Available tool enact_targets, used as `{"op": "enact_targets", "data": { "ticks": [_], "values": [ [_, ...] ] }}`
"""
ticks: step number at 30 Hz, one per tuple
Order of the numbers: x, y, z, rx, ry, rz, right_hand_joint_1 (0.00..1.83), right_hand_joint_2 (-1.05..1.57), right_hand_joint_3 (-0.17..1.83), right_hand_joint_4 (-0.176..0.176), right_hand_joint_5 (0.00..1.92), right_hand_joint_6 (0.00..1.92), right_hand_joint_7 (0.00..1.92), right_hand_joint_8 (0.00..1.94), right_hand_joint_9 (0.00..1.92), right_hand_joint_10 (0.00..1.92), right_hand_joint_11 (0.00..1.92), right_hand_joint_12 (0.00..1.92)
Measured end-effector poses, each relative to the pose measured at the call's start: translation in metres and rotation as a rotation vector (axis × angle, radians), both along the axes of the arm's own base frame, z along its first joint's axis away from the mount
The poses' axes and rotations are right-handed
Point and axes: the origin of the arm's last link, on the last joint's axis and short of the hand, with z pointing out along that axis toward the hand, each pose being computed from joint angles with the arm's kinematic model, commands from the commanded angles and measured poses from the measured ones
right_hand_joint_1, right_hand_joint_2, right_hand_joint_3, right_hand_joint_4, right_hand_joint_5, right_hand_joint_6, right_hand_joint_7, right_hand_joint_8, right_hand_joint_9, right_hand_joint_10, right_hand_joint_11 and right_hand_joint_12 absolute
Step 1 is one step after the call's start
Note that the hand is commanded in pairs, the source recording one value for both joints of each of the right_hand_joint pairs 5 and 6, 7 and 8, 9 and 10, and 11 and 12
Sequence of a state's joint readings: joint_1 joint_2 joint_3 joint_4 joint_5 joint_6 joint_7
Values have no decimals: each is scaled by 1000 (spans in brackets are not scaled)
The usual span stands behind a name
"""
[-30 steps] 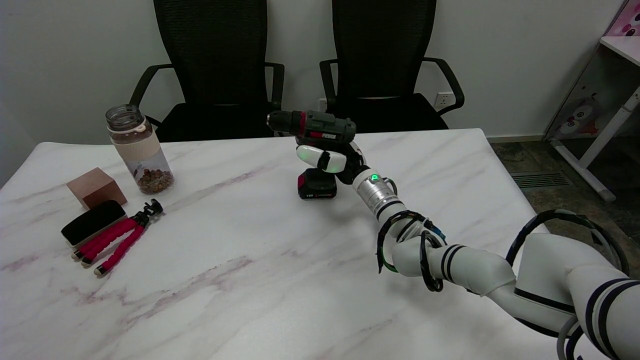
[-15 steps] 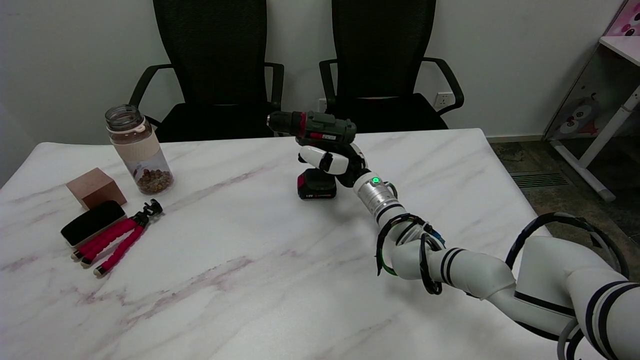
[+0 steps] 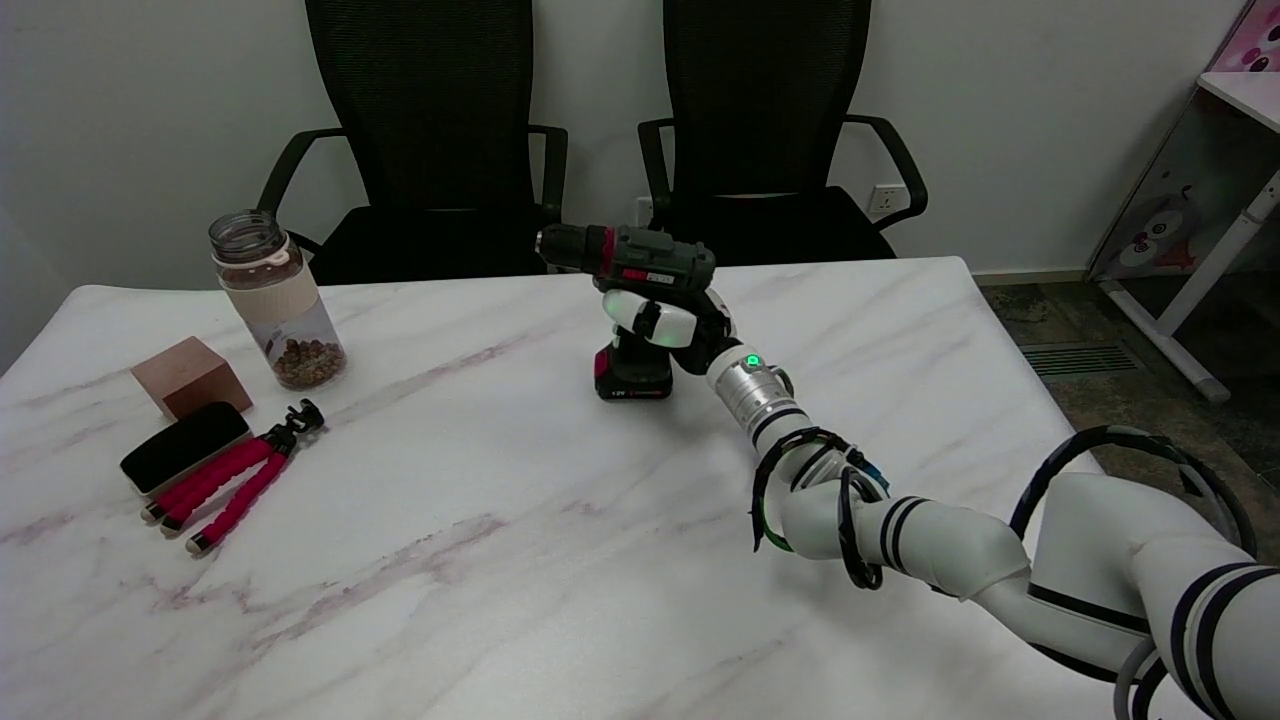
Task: Pick up the power screwdriver.
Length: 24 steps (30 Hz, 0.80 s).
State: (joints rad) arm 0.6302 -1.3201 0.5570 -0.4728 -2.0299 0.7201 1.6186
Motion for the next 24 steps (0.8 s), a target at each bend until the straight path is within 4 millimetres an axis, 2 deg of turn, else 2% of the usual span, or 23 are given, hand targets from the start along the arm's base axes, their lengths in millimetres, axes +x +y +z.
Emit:
{"op": "enact_targets", "data": {
  "ticks": [11, 24],
  "values": [
    [-1, 0, 0, -2, -14, -7, 1120, 399, 1041, 176, 793, 793, 793, 793, 1576, 1576, 1633, 1633],
    [1, -1, -3, 7, -25, -8, 1059, 575, 1010, 176, 960, 960, 960, 960, 1647, 1647, 1727, 1727]
  ]
}}
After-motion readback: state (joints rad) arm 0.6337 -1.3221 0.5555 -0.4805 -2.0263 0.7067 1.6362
